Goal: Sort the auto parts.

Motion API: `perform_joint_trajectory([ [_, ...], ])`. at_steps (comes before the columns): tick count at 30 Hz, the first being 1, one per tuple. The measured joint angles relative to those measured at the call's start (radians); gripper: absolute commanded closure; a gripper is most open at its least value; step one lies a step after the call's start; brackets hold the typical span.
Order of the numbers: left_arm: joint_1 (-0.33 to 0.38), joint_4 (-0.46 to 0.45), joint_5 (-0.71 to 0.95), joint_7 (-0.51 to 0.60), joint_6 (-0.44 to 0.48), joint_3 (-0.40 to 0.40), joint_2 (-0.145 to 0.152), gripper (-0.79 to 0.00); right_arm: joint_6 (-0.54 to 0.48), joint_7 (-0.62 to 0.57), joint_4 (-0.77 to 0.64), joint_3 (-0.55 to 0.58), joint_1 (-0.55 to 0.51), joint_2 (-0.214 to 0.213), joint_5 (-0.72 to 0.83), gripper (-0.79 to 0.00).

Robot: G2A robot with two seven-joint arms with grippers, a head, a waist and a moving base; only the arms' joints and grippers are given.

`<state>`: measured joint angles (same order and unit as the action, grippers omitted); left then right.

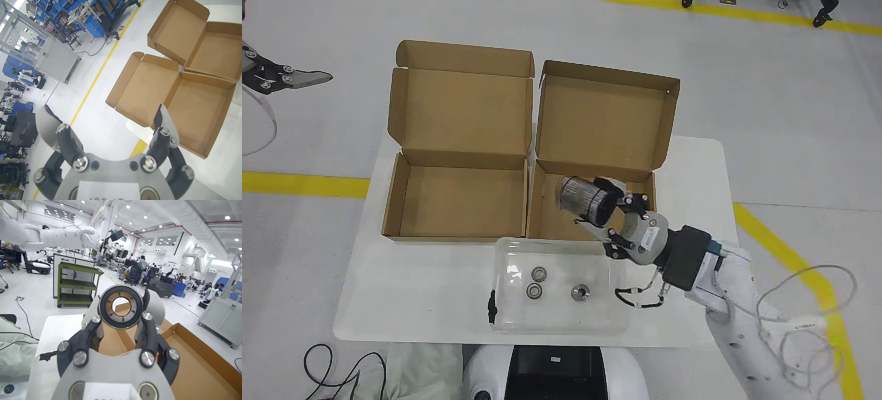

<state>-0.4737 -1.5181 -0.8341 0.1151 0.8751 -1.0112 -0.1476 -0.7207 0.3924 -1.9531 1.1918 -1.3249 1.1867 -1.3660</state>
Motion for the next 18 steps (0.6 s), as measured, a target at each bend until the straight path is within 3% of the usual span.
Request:
perform_joint_trajectory([
  [18,0.0,0.0,0.0,0.0,0.0,0.0,0.0,-0.785,0.003,-0.121,-0.062,-0.017,0.132,0.007,0.072,0.0],
])
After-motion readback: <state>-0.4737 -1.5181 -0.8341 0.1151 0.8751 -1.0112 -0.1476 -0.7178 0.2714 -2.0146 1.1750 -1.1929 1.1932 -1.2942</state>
